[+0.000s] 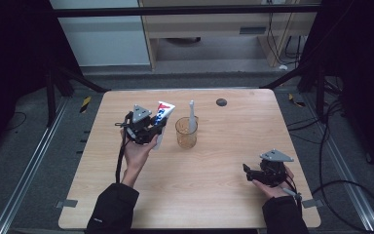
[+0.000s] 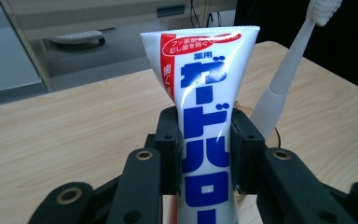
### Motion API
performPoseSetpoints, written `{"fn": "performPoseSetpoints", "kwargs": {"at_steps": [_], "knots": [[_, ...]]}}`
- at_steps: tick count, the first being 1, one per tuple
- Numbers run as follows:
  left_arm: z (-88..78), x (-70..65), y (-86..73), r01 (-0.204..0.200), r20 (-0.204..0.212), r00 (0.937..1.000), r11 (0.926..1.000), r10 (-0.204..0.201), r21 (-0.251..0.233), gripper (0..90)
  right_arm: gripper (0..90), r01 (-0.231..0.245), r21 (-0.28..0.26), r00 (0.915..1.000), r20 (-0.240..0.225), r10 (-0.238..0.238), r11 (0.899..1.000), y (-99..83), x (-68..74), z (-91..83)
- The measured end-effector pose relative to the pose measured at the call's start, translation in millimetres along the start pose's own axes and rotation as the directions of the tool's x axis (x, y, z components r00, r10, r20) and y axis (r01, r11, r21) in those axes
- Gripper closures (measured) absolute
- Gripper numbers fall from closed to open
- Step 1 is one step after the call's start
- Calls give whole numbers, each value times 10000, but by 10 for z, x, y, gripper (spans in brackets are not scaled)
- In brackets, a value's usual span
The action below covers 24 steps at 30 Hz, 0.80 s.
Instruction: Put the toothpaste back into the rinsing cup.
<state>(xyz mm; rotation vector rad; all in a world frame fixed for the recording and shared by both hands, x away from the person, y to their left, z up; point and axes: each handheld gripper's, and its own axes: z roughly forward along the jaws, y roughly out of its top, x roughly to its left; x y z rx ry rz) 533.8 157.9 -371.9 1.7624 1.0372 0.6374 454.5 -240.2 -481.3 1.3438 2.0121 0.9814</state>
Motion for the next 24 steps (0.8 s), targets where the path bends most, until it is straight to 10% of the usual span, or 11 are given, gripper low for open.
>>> {"fn": "performPoseSetpoints", "kwargs": {"at_steps": [24], "knots": [[413,-127,304,298,23,9996,9882,-298,-1503,683,169,23,-172,10000,36,-22,9998,-11,-25,2]]}}
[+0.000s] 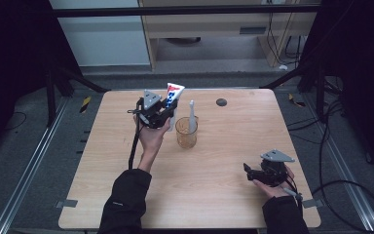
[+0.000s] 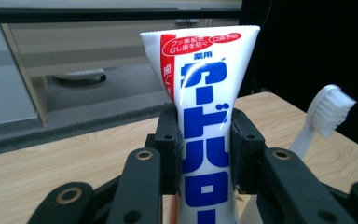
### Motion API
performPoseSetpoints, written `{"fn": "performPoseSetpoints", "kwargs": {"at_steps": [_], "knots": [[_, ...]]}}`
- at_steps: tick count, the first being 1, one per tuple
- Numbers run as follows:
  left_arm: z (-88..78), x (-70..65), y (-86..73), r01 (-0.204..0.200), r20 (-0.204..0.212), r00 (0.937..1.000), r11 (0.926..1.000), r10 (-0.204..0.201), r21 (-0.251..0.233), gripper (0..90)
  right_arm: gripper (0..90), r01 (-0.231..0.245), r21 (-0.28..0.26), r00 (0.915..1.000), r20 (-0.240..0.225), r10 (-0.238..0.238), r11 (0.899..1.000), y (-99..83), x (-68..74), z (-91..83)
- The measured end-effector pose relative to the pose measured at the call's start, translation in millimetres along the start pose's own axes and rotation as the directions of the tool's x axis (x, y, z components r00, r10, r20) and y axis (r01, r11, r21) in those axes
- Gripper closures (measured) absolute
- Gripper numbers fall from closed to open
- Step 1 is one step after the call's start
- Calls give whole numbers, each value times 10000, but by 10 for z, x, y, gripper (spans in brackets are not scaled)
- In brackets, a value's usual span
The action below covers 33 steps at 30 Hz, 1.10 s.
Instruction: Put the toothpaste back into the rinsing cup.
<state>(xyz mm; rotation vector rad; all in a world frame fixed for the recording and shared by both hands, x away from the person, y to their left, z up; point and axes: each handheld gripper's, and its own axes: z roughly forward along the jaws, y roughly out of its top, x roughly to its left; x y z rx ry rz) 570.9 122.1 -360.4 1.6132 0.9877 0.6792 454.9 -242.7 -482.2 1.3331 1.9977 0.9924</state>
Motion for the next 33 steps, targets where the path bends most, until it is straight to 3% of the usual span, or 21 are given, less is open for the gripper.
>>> {"fn": "performPoseSetpoints", "kwargs": {"at_steps": [11,33], "knots": [[204,-63,36,183,44,9998,9991,-182,-374,682,169,45,-68,10000,-15,-45,10000,-1,5,-3],[508,-113,-121,309,317,9990,9992,-301,-253,680,169,49,-12,9999,-126,-49,10000,-10,19,10]]}}
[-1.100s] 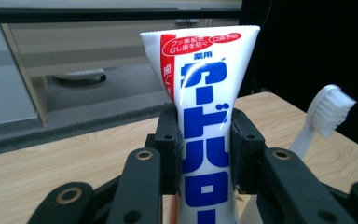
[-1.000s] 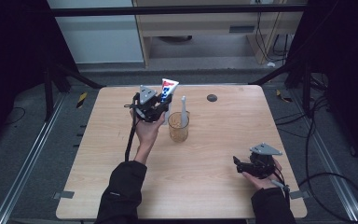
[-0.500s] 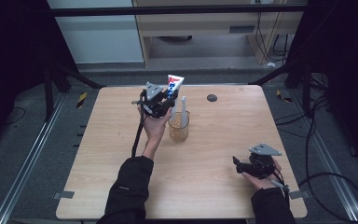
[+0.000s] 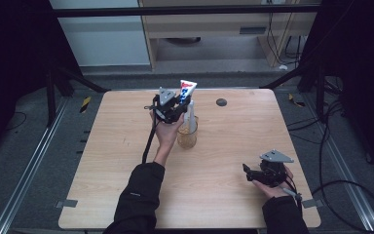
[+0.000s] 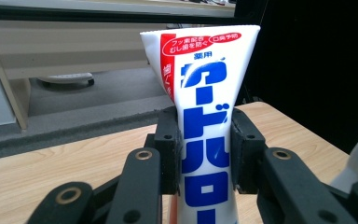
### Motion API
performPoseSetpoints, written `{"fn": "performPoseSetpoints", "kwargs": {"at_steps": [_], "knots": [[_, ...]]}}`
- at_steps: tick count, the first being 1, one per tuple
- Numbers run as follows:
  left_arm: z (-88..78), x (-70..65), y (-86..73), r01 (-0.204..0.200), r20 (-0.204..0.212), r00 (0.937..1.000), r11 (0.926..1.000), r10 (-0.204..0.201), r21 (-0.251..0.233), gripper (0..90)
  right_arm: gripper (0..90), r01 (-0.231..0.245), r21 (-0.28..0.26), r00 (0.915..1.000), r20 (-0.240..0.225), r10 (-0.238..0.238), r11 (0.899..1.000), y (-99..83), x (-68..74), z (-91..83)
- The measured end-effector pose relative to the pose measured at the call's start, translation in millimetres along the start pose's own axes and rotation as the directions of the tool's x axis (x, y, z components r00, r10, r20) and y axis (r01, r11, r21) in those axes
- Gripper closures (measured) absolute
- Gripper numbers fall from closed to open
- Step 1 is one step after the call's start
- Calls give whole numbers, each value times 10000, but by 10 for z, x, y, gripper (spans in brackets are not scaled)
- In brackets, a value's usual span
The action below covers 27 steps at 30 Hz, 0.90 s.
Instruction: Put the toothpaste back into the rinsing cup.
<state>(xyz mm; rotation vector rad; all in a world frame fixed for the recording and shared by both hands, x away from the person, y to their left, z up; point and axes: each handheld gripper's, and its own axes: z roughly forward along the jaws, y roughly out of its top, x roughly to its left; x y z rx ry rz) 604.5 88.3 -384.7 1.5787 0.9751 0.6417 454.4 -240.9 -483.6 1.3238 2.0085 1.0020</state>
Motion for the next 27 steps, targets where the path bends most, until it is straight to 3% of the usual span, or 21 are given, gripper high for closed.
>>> {"fn": "performPoseSetpoints", "kwargs": {"at_steps": [27], "knots": [[98,-18,-267,-85,111,9999,9981,78,614,667,169,108,110,9999,-45,-107,9999,-6,20,15]]}}
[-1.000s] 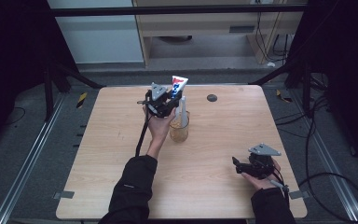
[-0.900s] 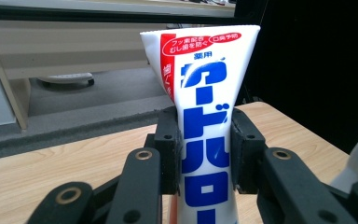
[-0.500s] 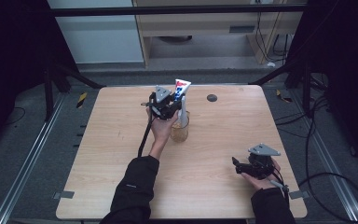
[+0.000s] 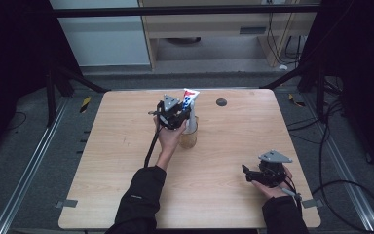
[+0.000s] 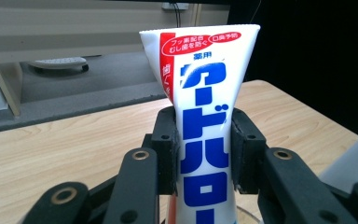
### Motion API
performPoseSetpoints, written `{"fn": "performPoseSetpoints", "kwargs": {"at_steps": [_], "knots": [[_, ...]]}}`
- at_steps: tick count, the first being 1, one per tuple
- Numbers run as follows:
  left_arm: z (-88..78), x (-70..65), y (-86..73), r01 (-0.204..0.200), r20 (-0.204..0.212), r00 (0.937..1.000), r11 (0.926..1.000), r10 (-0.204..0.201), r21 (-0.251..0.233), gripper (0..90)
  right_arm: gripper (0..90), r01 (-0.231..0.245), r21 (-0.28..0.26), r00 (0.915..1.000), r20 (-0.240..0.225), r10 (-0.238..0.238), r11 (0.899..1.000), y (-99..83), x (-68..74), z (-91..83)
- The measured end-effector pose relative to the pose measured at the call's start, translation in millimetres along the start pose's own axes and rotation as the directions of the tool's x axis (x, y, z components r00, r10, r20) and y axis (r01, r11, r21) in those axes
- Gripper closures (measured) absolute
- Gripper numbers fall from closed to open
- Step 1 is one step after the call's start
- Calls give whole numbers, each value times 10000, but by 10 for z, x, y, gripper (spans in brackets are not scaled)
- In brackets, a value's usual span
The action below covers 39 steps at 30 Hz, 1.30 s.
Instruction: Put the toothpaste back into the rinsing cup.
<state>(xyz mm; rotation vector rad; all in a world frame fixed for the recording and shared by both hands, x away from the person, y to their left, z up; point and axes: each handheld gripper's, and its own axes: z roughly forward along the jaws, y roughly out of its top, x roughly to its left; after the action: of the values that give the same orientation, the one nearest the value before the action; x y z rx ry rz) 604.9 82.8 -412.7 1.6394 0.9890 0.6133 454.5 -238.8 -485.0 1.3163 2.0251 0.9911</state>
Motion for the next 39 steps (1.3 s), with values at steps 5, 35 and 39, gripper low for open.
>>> {"fn": "performPoseSetpoints", "kwargs": {"at_steps": [5,35,39], "knots": [[-2,-4,-40,-4,42,10000,10000,4,71,663,169,81,-1,10000,3,-81,10000,-1,-1,4],[-170,-18,-236,-946,46,9955,9891,947,1130,641,165,97,52,10000,11,-97,9999,5,19,8],[-183,-13,-268,-1001,92,9950,9848,998,1416,637,165,90,57,10000,-16,-90,9999,6,23,10]]}}
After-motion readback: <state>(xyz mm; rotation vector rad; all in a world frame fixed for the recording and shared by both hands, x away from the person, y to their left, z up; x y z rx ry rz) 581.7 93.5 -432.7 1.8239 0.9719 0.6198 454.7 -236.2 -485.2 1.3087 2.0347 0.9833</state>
